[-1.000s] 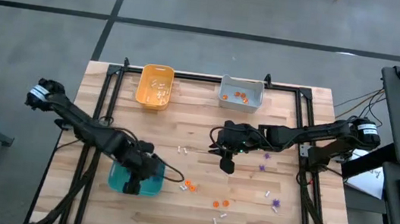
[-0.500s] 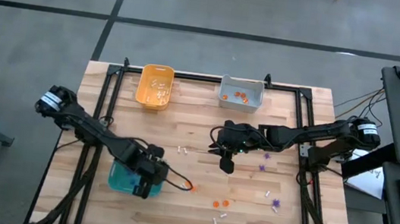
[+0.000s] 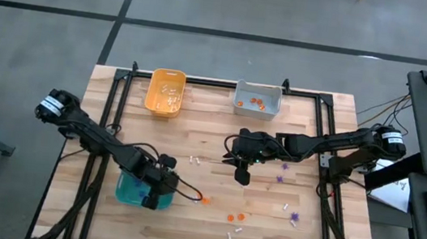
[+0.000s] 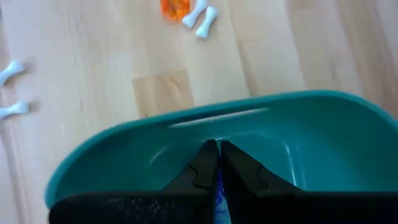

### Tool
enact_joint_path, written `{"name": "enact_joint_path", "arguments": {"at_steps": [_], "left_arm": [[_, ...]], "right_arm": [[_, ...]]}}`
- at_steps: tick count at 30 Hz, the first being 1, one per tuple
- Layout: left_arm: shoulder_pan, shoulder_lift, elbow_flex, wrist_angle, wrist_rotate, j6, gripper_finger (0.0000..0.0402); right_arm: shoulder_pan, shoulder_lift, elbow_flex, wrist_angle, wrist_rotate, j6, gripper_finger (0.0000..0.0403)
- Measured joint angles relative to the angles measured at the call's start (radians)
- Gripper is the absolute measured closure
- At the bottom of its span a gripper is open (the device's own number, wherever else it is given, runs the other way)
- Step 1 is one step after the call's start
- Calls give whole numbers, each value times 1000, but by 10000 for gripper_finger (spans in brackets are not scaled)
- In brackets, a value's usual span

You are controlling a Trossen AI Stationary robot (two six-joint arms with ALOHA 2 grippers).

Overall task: Sort Halloween decoration
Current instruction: Put the blue spider toy into the green bin, then put the orange pumpkin toy into the gray bin

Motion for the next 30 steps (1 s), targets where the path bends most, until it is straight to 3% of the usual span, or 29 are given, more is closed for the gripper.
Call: {"name": "enact_joint_path", "arguments": {"at_steps": [8, 18, 25, 30], "left_arm": [[0, -7, -27, 13, 0, -30, 397], [0, -7, -24, 5, 0, -53, 347], [0, -23, 60, -159, -7, -33, 332], [0, -58, 105, -229, -83, 29, 339]], "right_arm": [[0, 0, 0, 5, 0, 0, 335], [0, 0, 0, 7, 0, 0, 335], [-6, 0, 0, 7, 1, 91, 335], [-20, 0, 4, -10, 2, 190, 335]]}}
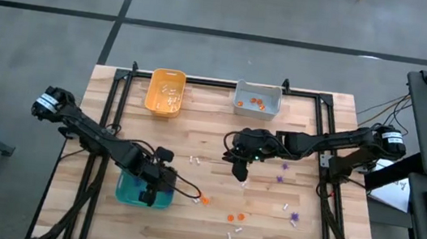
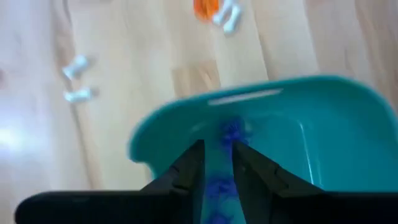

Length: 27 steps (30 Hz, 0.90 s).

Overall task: Sort Halloween decoration
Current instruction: Put the orange pumpkin toy into the gray bin

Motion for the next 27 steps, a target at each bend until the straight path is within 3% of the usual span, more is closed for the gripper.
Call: {"name": "enact_joint_path", "arguments": {"at_steps": [12, 15, 20, 27], "left_arm": [[14, -268, -10, 74, -227, 149, 362], [27, -354, -41, 190, -282, 176, 362], [64, -459, -112, 390, -287, 193, 362], [146, -525, -258, 652, -288, 187, 362]], "right_arm": [[0, 30, 127, -191, -1, 26, 335], [0, 59, 164, -264, -1, 22, 335], [3, 118, 236, -426, -1, -24, 335], [16, 183, 302, -764, -5, 21, 335]]}}
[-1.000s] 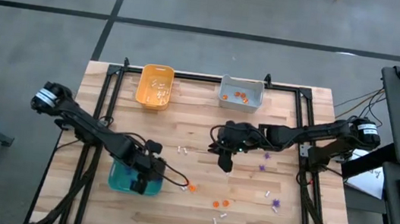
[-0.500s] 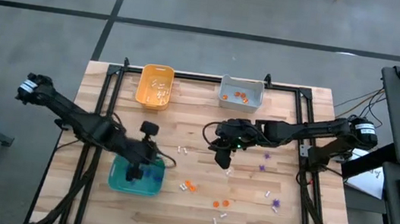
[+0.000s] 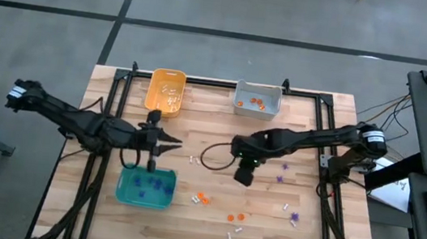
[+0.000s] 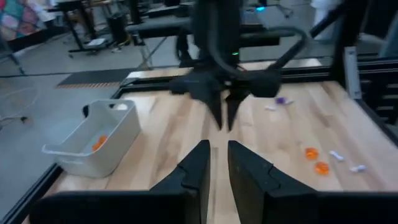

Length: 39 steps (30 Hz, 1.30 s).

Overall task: Sort Halloween decoration
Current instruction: Put the orange pumpkin toy into the gray bin

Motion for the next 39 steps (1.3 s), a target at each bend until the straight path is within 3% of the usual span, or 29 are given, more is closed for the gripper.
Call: {"name": "enact_joint_path", "arguments": {"at_steps": [8, 14, 23, 28, 33, 39], "left_arm": [[74, 0, -87, 86, -1, -10, 362], [96, -1, -83, 86, -1, -8, 362], [97, 1, -55, 89, -1, 52, 362], [98, 3, -55, 88, -1, 54, 362], [98, 3, -56, 88, 0, 50, 362], [98, 3, -56, 96, 0, 50, 362]], "right_arm": [[49, 6, -15, -434, 0, 238, 335], [129, -3, -47, -461, -5, 305, 335], [374, -9, -83, -229, -27, 115, 335], [479, -9, -83, -41, 45, 127, 335], [504, -3, -83, 129, 56, 194, 328], [509, 33, -82, 185, 58, 220, 282]]}}
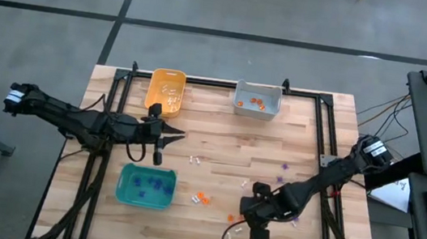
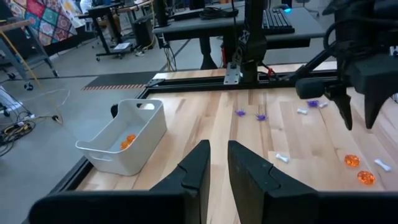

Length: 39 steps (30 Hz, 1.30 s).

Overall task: Sort Halloween decoration
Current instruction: Put the orange pumpkin toy into the gray bin

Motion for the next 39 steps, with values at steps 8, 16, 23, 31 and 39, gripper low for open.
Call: {"name": "enact_joint_path", "arguments": {"at_steps": [8, 16, 23, 31, 39], "left_arm": [[0, 3, -1, -2, 3, 0, 362], [0, 4, -1, -17, 3, 0, 362], [0, 4, -1, -21, 3, 2, 362], [0, 4, -1, -24, 2, 13, 362], [0, 4, -1, -25, 2, 26, 362]], "right_arm": [[-1, 100, 0, 64, 58, -62, 230], [-1, 168, 1, 106, 58, -10, 222], [-1, 216, 2, 118, 61, -11, 222], [-1, 234, 5, 120, 73, -10, 223], [-1, 234, 4, 122, 87, 14, 259]]}}
